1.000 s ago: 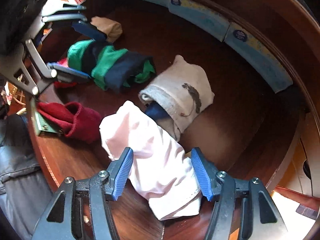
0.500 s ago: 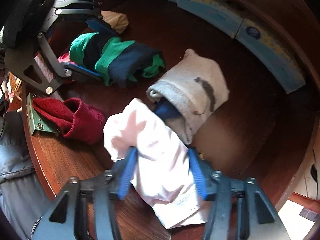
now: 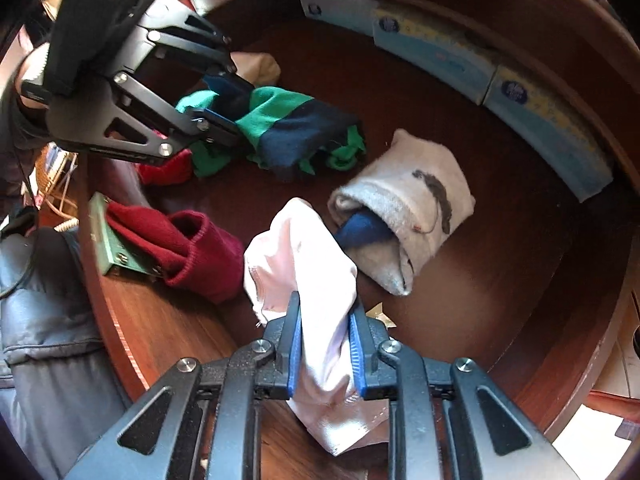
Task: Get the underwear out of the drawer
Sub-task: 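Lift both held garments up out of the drawer toward the tray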
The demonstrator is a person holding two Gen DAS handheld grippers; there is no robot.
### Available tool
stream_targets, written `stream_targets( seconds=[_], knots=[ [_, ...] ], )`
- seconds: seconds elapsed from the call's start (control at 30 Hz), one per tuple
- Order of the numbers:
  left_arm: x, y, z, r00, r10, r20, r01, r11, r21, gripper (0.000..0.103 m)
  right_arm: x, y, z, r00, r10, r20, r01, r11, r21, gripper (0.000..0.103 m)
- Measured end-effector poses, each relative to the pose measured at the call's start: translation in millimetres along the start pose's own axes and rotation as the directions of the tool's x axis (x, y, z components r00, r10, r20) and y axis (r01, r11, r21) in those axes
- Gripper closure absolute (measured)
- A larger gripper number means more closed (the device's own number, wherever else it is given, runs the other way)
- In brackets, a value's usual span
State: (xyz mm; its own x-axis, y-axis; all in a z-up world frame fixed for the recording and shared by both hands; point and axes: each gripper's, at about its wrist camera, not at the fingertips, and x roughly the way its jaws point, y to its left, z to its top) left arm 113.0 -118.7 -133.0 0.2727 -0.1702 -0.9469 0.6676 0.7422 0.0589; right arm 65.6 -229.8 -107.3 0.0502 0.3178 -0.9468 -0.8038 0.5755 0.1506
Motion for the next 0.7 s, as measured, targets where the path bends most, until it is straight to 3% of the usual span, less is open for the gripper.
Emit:
stream_targets(
  seconds=[0.23, 0.43, 0.7],
  knots=[
    [-24, 0, -13, 0.997, 0.034, 0.071, -0.03, 0.998, -0.057, 0.081, -16, -3, -10, 0.994, -0.008, 0.11, 0.002, 0.998, 0.059, 0.081],
    [-37, 9, -22, 0.992, 0.073, 0.103, -0.064, 0.994, -0.09, 0.081, -23, -1, 10, 0.989, 0.002, 0.151, -0.014, 0.997, 0.075, 0.081],
    [-60, 14, -35, 0.972, 0.157, 0.177, -0.128, 0.978, -0.164, 0.081, -41, -15, 19, 0.966, 0.025, 0.256, -0.062, 0.988, 0.138, 0.081]
  ],
)
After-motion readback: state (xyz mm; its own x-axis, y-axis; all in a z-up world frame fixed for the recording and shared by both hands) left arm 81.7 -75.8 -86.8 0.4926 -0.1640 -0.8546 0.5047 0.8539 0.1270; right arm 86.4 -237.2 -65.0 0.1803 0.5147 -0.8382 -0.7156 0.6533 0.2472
